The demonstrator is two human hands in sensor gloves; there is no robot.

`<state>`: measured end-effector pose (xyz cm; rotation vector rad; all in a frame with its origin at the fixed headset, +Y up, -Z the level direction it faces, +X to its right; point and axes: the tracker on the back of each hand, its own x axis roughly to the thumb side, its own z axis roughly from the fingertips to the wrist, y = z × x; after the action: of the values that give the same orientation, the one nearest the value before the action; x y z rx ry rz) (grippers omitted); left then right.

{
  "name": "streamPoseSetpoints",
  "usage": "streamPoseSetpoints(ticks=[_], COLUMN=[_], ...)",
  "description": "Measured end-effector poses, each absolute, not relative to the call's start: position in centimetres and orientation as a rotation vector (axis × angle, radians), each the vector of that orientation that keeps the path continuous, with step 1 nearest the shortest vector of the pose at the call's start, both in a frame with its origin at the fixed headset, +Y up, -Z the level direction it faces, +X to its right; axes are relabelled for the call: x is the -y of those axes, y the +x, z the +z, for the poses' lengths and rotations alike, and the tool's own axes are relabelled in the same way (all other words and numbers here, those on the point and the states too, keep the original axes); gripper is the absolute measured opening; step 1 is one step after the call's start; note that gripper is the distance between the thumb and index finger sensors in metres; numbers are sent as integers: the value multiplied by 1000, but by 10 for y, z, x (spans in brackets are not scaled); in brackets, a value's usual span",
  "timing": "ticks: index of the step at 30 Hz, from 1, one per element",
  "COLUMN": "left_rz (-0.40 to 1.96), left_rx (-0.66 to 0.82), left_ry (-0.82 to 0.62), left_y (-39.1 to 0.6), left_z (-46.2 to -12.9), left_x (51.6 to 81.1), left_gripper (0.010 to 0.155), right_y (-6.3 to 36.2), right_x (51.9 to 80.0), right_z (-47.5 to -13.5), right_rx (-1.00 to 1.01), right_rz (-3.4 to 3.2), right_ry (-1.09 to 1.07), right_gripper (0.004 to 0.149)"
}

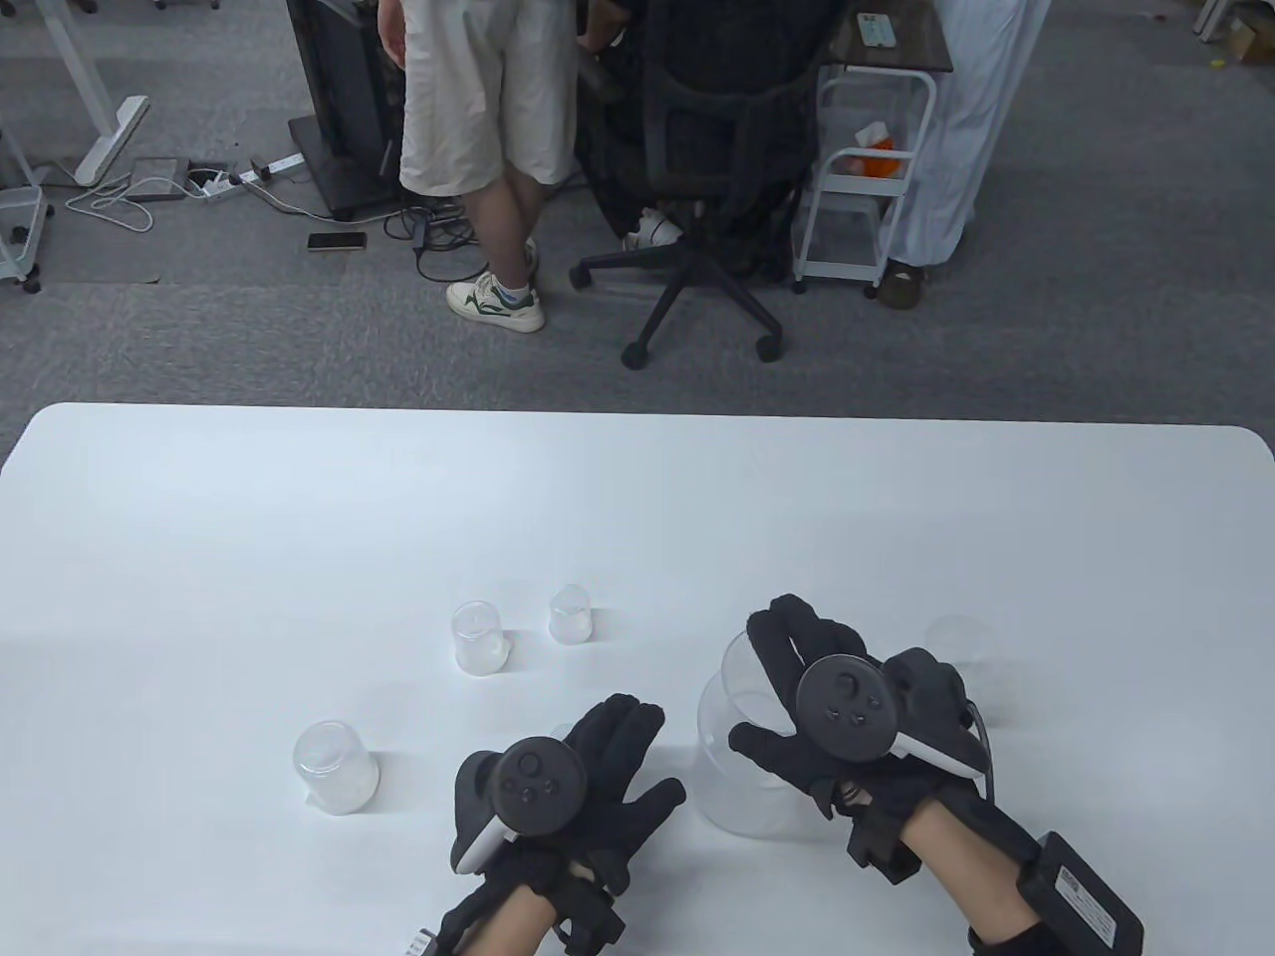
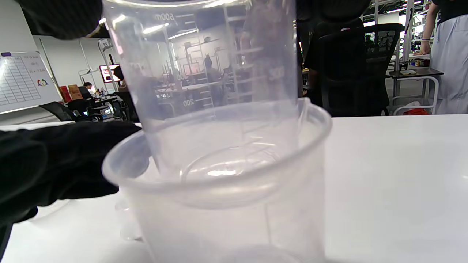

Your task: Nest plastic beakers

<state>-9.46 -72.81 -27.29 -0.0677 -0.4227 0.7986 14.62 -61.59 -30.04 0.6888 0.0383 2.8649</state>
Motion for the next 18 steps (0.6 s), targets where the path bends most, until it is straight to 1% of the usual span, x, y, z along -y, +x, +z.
streamPoseSetpoints(ticks=[4, 9, 15, 18], left_rz=[797, 796, 797, 797], left_rx=[423, 420, 418, 417], left_ry=[-69, -70, -70, -70], left_y=[-95, -95, -95, -95], left_z=[-273, -273, -273, -273], left_x=[728, 728, 729, 729], left_gripper=[79, 79, 79, 79], right_y=[144, 142, 143, 148], right_x=[631, 643, 649, 647], right_z=[-302, -304, -306, -308], right_rx=[-71, -112, -150, -149], right_rz=[2889, 2904, 2901, 2859], right_ry=[689, 685, 678, 661], right_gripper=[91, 91, 93, 94])
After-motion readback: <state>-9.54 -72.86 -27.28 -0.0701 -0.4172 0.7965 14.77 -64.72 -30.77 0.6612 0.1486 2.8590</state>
